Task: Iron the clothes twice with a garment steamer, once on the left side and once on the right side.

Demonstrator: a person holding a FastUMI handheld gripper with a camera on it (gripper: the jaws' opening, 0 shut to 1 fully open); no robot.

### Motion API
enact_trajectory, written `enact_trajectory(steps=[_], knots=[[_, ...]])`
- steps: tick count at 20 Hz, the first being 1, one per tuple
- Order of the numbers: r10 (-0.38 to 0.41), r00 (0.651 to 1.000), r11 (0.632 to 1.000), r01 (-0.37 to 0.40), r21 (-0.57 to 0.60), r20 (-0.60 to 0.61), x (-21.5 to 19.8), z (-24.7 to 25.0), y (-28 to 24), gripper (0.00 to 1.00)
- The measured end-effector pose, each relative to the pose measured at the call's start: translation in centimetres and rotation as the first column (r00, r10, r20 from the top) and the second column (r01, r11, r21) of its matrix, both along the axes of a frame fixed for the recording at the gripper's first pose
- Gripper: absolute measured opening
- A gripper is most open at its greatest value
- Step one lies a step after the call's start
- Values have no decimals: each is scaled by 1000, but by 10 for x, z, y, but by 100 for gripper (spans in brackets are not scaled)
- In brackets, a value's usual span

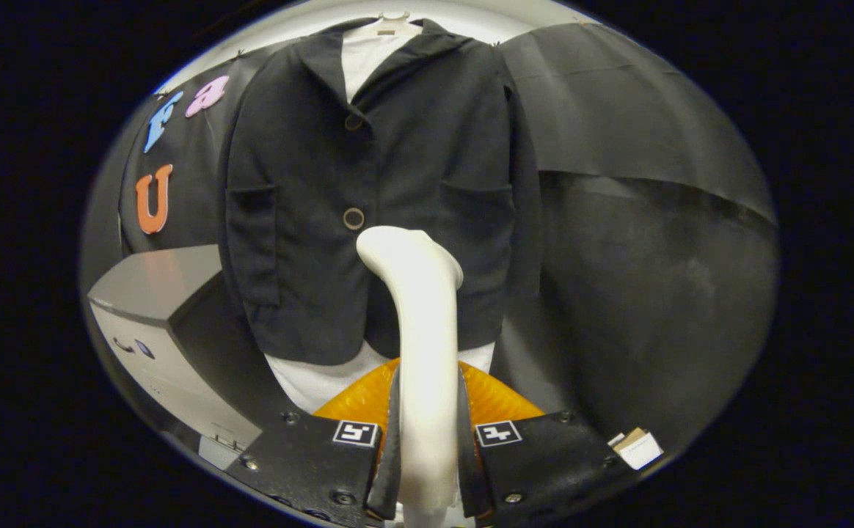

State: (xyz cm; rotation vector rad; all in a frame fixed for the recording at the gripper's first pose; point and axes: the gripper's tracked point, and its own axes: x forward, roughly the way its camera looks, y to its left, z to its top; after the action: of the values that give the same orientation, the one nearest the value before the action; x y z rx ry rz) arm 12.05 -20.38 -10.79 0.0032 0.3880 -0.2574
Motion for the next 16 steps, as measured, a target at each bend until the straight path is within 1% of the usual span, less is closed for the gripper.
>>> enact_trajectory(steps=[5,9,11,13,16], knots=[[-32,995,999,33,8,-93,-15,-49,-6,35],[-37,990,999,36,-9,-140,-29,-66,3,35],[-25,993,1000,25,1,-117,-38,-55,15,35],[-12,997,1000,12,-4,-77,-54,-34,26,35],[8,1000,1000,-8,-4,-1,-88,6,45,35]])
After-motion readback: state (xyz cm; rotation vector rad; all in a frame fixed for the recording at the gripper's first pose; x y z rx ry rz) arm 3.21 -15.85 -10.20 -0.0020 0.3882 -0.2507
